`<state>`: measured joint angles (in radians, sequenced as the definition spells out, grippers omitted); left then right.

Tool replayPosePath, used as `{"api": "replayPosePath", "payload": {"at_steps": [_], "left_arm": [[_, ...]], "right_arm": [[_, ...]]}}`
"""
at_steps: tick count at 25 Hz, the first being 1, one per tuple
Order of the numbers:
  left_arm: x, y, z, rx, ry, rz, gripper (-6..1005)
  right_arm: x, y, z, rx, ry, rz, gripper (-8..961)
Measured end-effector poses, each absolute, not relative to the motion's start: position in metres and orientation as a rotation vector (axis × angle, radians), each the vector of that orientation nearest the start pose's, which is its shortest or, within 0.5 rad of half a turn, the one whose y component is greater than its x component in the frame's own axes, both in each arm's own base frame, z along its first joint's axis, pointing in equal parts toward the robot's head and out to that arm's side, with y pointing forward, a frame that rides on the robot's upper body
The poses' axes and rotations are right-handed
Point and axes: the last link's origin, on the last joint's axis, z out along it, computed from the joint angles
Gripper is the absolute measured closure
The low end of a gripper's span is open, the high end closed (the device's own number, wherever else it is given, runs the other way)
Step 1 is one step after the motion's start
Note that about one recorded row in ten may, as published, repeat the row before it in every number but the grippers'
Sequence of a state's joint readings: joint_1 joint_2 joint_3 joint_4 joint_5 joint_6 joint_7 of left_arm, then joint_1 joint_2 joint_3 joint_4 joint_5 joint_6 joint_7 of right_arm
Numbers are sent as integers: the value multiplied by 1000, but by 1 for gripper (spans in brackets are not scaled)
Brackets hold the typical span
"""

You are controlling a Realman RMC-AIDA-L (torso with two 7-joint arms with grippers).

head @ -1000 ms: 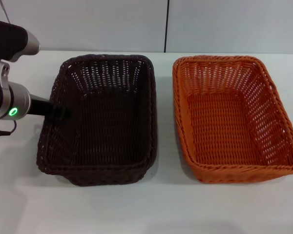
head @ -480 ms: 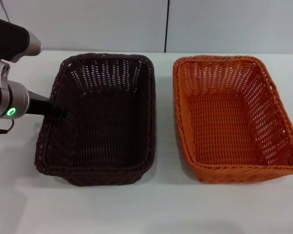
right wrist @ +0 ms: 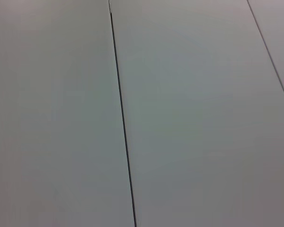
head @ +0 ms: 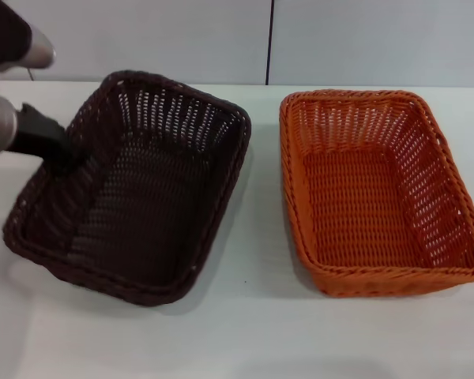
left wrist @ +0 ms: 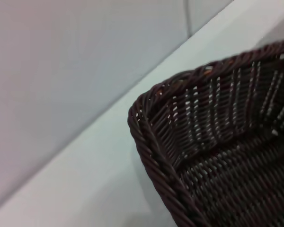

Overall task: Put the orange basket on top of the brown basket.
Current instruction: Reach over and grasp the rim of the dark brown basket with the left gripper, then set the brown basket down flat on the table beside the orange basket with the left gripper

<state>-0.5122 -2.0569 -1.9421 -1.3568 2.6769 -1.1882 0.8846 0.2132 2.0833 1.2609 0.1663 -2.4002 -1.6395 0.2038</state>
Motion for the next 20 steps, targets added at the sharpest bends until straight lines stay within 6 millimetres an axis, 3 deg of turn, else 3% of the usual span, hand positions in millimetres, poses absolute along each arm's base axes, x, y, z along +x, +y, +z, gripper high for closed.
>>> {"api": "replayPosePath", "payload": {"at_steps": [3, 6, 14, 20], "left_arm": [[-221, 406, 75, -2340, -503, 315, 724], [-205, 417, 91, -2453, -319, 221, 731], [-180, 426, 96, -2564, -46, 269, 762], [-169, 427, 106, -2601, 48, 209, 796]], "right_arm": [[360, 243, 71, -1069, 346, 876, 155], [357, 244, 71, -1065, 342, 890, 155], [354, 245, 71, -1062, 333, 906, 156], [353, 246, 71, -1063, 333, 909, 155]]}}
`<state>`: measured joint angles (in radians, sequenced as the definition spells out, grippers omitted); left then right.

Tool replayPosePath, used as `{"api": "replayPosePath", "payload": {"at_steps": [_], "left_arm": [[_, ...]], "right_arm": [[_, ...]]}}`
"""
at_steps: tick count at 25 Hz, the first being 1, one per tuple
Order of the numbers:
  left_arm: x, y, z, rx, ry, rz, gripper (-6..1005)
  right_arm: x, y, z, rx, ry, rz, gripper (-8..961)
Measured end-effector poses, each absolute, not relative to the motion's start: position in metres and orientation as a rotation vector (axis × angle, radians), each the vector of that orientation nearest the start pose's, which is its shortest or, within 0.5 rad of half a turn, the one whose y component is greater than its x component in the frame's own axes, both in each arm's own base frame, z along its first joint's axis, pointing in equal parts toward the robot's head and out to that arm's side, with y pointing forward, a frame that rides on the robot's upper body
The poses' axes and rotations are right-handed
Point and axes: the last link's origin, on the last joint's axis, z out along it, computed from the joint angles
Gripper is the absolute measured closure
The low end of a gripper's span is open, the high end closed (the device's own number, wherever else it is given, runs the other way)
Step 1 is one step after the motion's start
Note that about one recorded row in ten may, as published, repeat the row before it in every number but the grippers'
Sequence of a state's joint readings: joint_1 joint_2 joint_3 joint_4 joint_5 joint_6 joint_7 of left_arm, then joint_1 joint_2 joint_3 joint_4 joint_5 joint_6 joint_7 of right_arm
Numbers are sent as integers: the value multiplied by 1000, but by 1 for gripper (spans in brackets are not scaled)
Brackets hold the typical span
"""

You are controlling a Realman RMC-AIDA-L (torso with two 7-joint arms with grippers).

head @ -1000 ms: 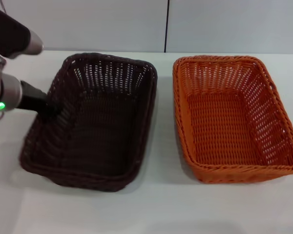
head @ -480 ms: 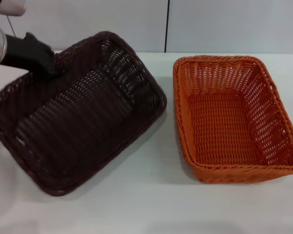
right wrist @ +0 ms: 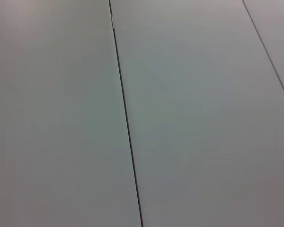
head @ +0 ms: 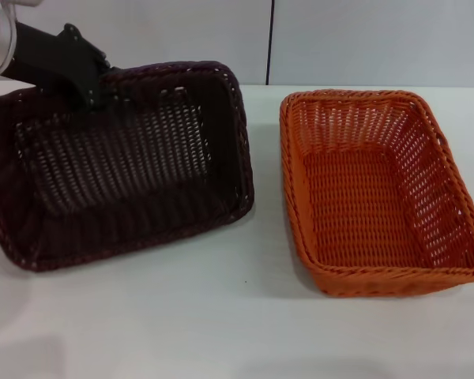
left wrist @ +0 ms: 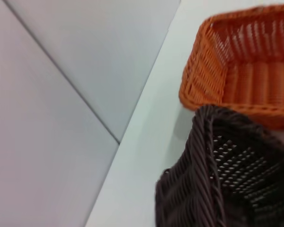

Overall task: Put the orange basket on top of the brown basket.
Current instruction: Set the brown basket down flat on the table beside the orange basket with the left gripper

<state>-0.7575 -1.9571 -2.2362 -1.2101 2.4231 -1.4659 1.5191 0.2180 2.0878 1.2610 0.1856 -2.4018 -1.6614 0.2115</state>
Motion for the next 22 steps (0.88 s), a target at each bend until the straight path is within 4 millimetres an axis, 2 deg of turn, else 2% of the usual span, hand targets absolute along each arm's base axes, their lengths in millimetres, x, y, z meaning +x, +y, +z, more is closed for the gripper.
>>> {"api": "replayPosePath", "payload": {"at_steps": [8, 15, 17, 22], "left_arm": [[-170, 433, 87, -2658, 79, 189, 803], [-171, 434, 88, -2666, 74, 189, 803], [-174, 437, 75, -2716, 25, 218, 803], [-175, 441, 66, -2731, -24, 243, 802]], "right_arm": [[350, 249, 70, -1068, 326, 918, 156], [350, 250, 70, -1069, 325, 916, 155], [350, 250, 70, -1070, 326, 914, 155], [349, 250, 69, -1087, 322, 917, 155]]}}
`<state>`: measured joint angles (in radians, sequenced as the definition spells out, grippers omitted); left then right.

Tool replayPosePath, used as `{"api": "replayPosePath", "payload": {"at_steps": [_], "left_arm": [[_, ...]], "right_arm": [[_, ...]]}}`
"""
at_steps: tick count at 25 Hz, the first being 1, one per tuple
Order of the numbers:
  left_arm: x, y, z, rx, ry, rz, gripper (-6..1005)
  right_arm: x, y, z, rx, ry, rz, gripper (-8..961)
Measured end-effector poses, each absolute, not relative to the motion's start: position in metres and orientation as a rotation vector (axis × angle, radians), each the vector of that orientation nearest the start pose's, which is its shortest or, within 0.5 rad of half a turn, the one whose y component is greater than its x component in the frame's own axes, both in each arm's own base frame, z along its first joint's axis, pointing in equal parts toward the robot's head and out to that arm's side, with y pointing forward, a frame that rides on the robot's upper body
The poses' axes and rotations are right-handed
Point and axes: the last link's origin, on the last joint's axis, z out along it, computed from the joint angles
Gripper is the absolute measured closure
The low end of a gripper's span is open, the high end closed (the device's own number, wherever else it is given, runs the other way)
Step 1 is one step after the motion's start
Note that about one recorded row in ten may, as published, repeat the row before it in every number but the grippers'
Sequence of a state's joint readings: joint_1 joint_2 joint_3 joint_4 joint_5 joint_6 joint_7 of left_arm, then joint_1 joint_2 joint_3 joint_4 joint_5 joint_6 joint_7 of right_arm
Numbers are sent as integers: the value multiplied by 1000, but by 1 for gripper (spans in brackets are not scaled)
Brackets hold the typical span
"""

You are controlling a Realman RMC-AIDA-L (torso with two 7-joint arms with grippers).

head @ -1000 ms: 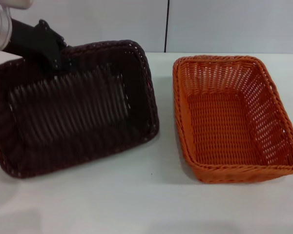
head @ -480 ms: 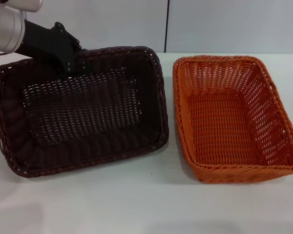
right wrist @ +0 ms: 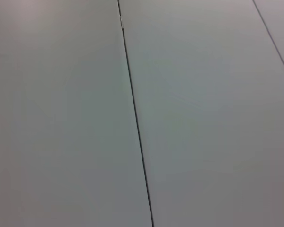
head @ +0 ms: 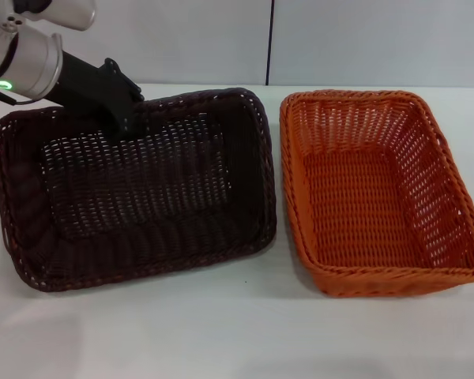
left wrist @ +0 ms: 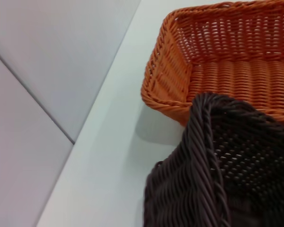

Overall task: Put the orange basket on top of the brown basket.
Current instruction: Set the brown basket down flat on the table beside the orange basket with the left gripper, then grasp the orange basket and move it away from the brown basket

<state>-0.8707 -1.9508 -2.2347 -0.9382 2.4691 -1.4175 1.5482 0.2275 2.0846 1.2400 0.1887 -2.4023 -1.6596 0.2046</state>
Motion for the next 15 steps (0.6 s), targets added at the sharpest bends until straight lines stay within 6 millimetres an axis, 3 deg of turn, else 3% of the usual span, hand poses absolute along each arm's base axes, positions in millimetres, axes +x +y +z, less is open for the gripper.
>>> {"api": "replayPosePath", "payload": {"at_steps": [5, 10, 15], "left_arm": [[-174, 448, 59, -2662, -16, 239, 752], [-172, 454, 58, -2623, 7, 239, 512], [-166, 458, 60, -2565, 18, 210, 446]], "right_arm": [[350, 249, 68, -1090, 322, 915, 156], [351, 248, 68, -1091, 325, 911, 156], [352, 246, 68, -1092, 327, 903, 155]]}}
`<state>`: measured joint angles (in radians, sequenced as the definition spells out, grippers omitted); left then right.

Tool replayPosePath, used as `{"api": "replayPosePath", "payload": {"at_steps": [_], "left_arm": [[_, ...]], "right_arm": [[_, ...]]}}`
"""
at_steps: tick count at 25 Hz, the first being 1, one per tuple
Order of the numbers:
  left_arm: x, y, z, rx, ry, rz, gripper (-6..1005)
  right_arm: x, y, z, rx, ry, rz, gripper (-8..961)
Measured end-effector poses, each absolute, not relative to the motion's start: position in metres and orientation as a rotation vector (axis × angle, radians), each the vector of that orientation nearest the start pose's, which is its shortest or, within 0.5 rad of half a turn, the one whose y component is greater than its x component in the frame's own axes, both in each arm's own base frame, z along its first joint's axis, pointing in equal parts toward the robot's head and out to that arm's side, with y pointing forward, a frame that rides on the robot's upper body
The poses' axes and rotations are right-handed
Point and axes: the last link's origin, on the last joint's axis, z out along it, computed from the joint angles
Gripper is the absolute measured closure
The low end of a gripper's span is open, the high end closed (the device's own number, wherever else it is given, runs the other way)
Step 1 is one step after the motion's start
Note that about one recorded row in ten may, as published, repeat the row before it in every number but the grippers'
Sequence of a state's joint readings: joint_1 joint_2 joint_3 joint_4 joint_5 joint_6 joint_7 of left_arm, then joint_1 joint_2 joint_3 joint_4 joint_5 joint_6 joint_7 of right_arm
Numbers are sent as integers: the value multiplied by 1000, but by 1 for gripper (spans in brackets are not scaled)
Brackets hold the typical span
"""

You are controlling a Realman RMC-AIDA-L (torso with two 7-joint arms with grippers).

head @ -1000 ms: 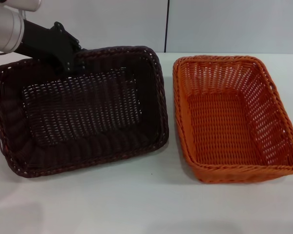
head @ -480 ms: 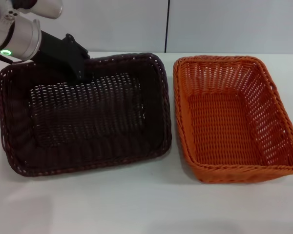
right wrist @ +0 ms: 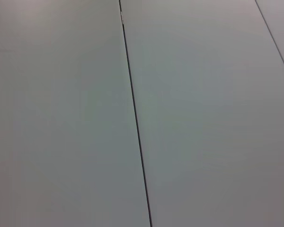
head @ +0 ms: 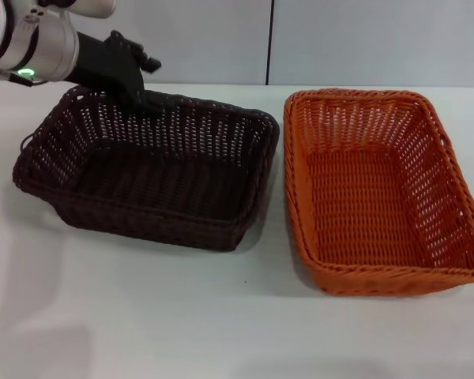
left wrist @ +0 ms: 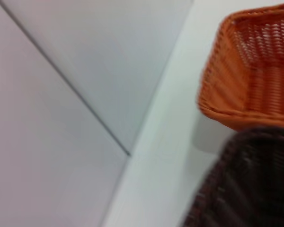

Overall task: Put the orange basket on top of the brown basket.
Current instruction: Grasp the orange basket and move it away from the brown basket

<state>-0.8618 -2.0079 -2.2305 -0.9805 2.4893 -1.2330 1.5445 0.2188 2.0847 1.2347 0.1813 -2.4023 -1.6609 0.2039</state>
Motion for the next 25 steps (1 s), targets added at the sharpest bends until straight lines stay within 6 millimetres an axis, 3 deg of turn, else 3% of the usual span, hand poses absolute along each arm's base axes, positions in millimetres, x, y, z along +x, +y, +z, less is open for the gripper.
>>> {"api": "replayPosePath", "payload": {"at_steps": [5, 8, 12, 14, 17, 22, 25], "left_arm": [[-156, 465, 77, -2352, 23, 82, 380], [-157, 465, 105, -2058, -10, -117, 329], [-156, 442, 148, -1645, -118, -403, 229], [-158, 427, 158, -1517, -166, -456, 227], [-151, 406, 148, -1448, -178, -471, 223], [-149, 373, 118, -1288, -57, -335, 223], [-160, 353, 94, -1225, -34, -395, 223]], "right_arm": [[352, 246, 68, -1092, 326, 903, 156], [352, 247, 68, -1092, 325, 906, 156], [352, 248, 70, -1083, 323, 907, 156], [351, 250, 70, -1080, 324, 909, 156], [348, 255, 70, -1083, 321, 919, 156], [343, 265, 70, -1093, 318, 935, 155], [341, 270, 69, -1097, 326, 948, 155]]}}
